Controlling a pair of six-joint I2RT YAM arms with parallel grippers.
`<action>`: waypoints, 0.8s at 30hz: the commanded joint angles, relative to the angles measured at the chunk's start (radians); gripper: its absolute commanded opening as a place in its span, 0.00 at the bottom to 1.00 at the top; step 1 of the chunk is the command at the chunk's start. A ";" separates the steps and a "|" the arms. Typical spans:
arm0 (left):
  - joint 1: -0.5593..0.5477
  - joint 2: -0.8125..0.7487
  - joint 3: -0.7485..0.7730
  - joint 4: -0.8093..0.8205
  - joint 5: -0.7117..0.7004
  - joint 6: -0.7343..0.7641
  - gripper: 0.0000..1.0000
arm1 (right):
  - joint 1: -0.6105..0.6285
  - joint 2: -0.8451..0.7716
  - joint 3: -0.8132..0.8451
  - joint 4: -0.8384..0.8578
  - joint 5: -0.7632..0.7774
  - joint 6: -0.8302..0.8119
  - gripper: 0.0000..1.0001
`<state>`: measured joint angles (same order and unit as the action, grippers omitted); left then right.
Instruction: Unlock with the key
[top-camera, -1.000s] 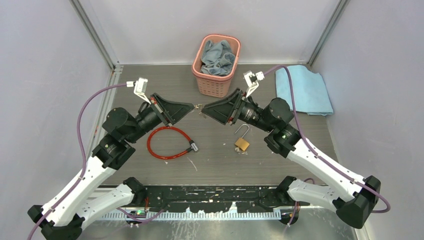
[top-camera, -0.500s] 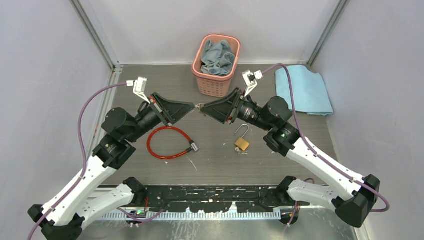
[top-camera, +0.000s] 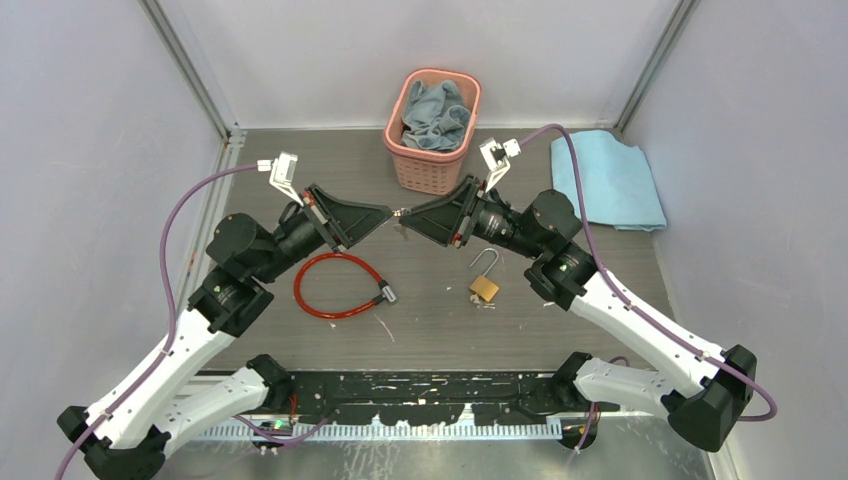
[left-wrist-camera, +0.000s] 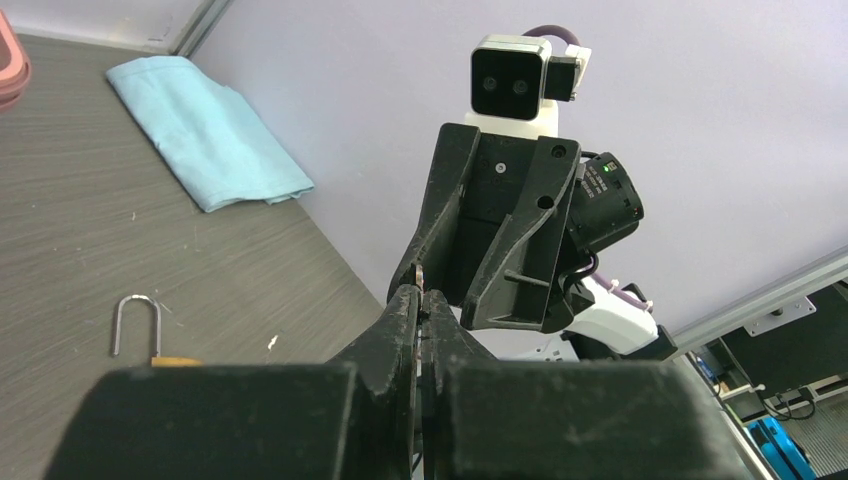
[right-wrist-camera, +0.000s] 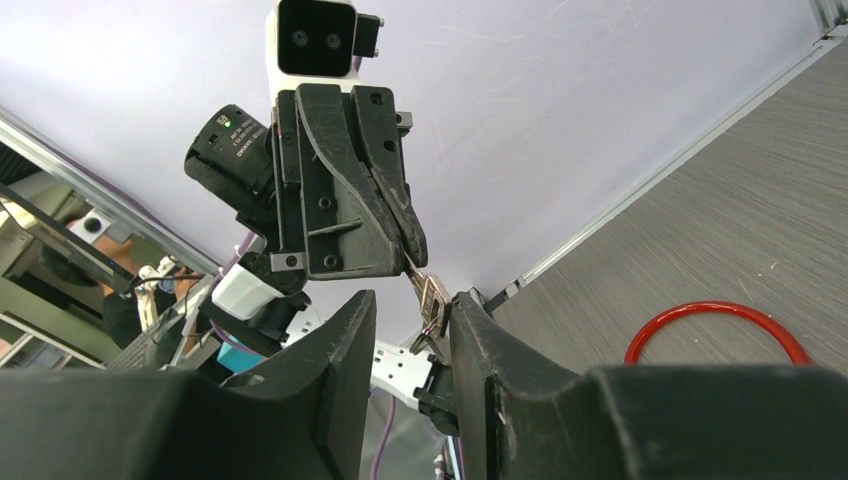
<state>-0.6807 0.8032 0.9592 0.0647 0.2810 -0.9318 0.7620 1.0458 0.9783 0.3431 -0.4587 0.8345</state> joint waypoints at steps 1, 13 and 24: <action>-0.003 -0.001 0.020 0.066 0.012 0.001 0.00 | -0.002 -0.005 0.049 0.075 -0.027 0.012 0.37; -0.004 -0.007 0.011 0.061 0.018 0.001 0.00 | -0.002 -0.003 0.051 0.079 -0.014 0.012 0.30; -0.004 -0.007 0.006 0.058 0.020 0.002 0.00 | -0.001 -0.007 0.056 0.055 -0.020 -0.015 0.15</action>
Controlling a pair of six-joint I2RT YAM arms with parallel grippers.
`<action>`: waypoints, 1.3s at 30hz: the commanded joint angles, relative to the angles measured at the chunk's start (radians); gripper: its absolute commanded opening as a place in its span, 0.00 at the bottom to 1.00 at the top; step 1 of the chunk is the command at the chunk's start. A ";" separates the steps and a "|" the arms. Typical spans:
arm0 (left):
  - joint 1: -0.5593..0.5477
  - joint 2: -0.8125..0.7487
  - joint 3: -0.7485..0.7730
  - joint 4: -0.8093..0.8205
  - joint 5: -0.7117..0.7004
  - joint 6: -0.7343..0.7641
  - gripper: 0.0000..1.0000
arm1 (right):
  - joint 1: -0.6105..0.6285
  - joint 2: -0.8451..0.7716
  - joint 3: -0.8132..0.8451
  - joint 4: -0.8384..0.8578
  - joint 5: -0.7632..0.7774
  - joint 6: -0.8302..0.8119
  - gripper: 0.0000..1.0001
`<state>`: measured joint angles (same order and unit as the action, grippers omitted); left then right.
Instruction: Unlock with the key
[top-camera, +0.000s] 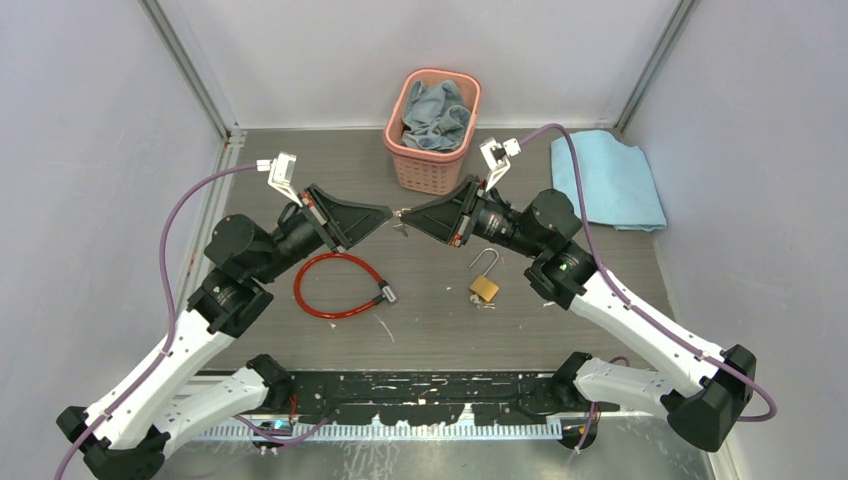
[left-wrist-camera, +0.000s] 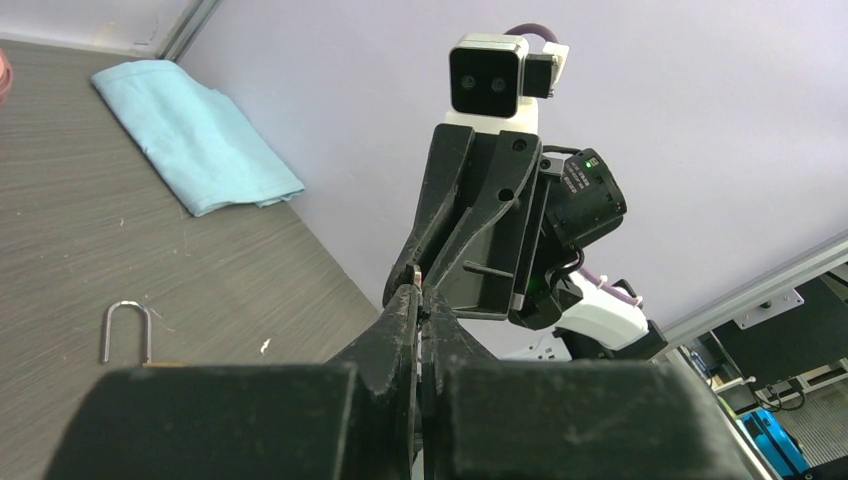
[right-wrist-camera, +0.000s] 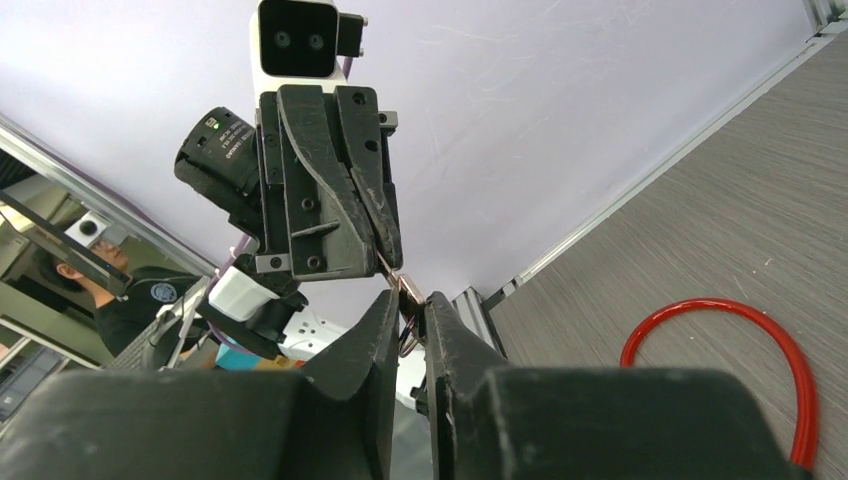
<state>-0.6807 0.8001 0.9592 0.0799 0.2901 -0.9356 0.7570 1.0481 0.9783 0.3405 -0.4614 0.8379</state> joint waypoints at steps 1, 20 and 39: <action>-0.004 -0.003 0.005 0.042 0.013 0.006 0.00 | 0.004 -0.010 0.056 0.055 -0.017 -0.021 0.15; -0.004 -0.011 0.009 0.012 0.023 0.004 0.00 | 0.004 -0.035 0.053 0.025 0.004 -0.060 0.25; -0.004 0.009 0.006 -0.074 0.000 0.034 0.10 | 0.004 -0.085 -0.053 -0.024 0.027 -0.058 0.01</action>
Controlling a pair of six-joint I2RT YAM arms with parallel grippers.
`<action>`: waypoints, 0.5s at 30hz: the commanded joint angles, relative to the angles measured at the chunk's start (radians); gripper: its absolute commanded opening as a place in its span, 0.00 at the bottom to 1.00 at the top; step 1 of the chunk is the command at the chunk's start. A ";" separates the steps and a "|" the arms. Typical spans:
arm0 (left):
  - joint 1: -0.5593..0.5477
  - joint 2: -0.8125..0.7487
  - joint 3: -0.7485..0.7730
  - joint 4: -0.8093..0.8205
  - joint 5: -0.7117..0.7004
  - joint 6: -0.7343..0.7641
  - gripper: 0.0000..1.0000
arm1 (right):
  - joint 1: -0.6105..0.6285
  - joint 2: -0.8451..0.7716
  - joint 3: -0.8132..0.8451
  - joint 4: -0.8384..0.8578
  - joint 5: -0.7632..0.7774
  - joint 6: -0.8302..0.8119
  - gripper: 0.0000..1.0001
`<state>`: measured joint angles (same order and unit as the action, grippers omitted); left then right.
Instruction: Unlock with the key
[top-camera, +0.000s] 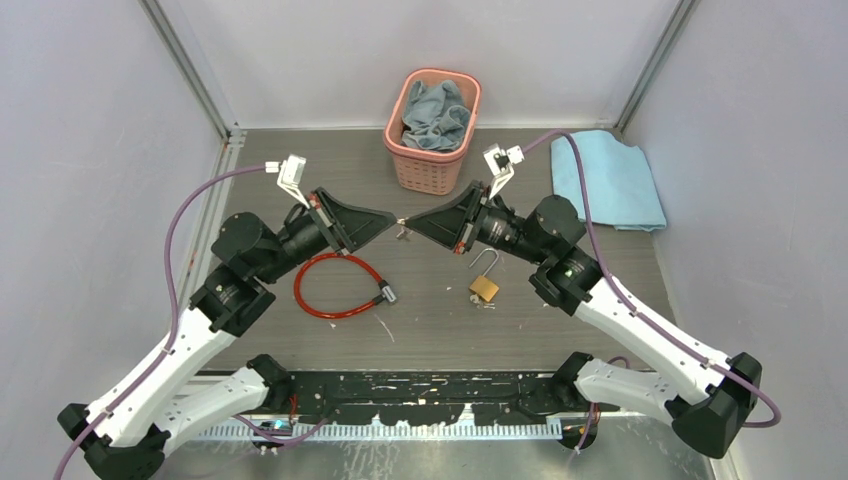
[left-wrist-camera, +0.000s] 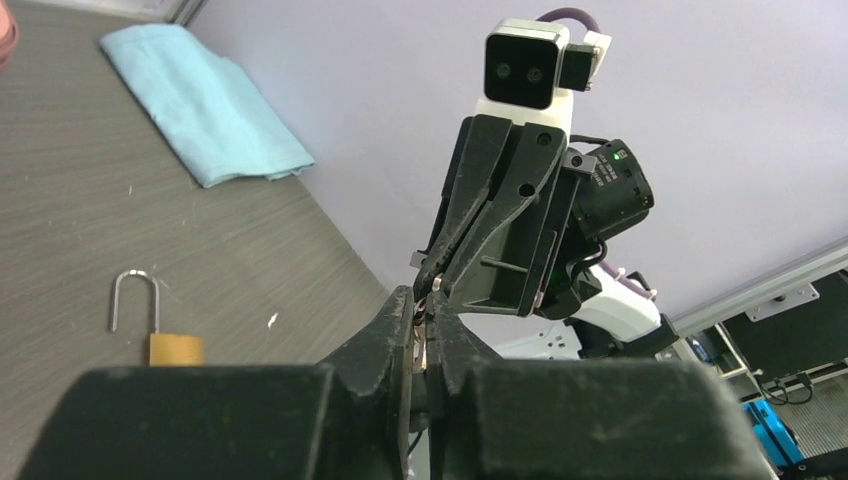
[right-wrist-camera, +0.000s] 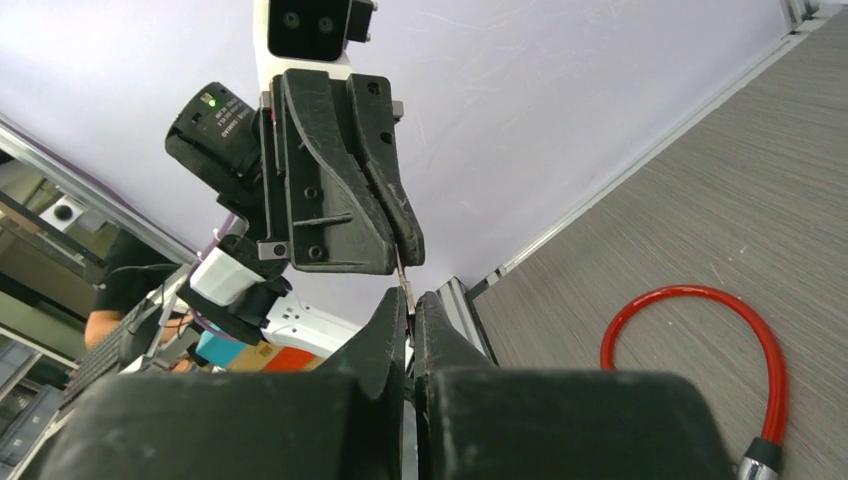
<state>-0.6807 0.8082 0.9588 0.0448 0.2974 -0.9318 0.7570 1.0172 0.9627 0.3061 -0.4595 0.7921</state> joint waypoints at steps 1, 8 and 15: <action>-0.004 0.000 0.006 -0.054 -0.009 0.037 0.16 | 0.004 -0.062 -0.054 0.005 0.034 -0.011 0.01; -0.005 -0.029 0.002 -0.188 -0.066 0.101 0.51 | 0.004 -0.130 -0.156 -0.021 0.104 -0.010 0.01; -0.004 -0.064 0.005 -0.387 -0.160 0.190 0.59 | 0.004 -0.209 -0.249 -0.080 0.184 -0.010 0.01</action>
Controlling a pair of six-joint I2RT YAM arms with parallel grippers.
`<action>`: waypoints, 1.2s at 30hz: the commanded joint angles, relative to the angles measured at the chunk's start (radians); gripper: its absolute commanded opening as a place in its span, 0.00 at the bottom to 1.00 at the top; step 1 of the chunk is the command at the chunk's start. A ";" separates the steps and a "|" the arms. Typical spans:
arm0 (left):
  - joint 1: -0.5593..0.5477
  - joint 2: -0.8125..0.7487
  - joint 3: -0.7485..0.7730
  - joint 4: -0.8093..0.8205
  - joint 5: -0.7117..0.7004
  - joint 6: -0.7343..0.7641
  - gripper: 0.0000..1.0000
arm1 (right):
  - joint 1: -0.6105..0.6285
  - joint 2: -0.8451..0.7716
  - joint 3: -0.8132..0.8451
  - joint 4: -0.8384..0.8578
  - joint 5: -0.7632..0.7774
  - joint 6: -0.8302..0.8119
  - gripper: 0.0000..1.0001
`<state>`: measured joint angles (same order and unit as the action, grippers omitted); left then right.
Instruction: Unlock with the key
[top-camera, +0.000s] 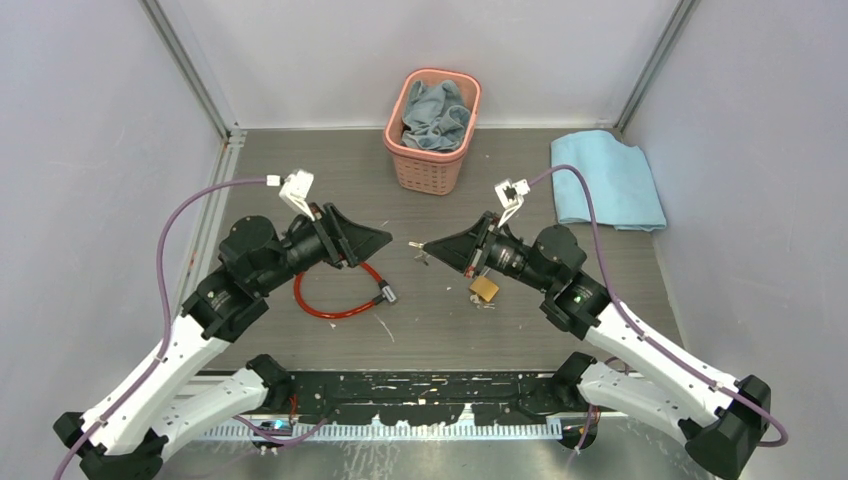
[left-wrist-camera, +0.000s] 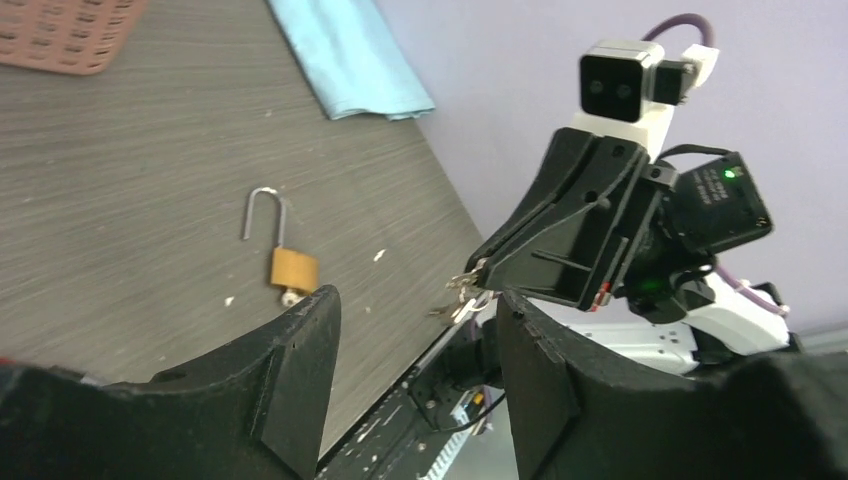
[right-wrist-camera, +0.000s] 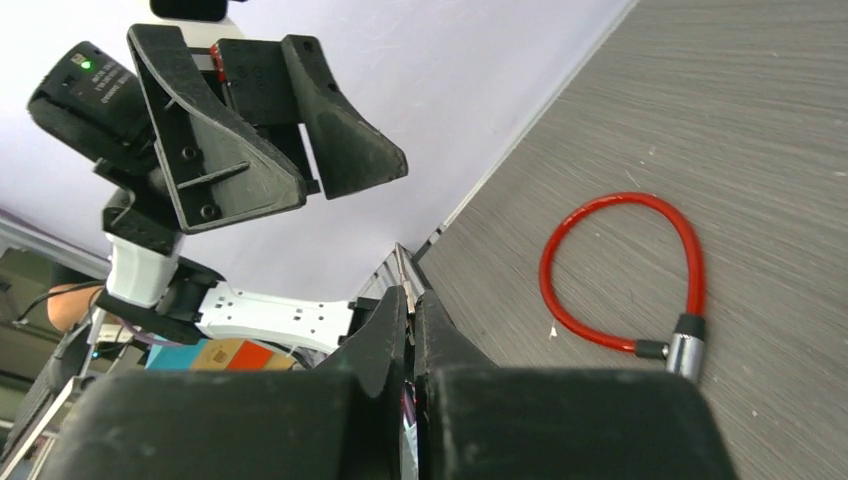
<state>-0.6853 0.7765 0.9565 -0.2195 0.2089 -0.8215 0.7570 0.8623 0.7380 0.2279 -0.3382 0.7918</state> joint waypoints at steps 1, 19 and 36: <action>0.000 -0.036 0.004 -0.151 -0.086 0.092 0.59 | 0.004 -0.065 -0.035 -0.017 0.072 -0.009 0.01; 0.001 0.008 -0.238 -0.378 -0.200 0.314 0.67 | 0.004 -0.292 -0.169 -0.301 0.235 -0.023 0.01; -0.037 0.239 -0.341 -0.290 -0.279 0.283 0.68 | 0.003 -0.373 -0.236 -0.386 0.258 -0.013 0.01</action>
<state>-0.7017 0.9871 0.6273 -0.5724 -0.0357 -0.5446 0.7570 0.5083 0.5072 -0.1848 -0.0952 0.7837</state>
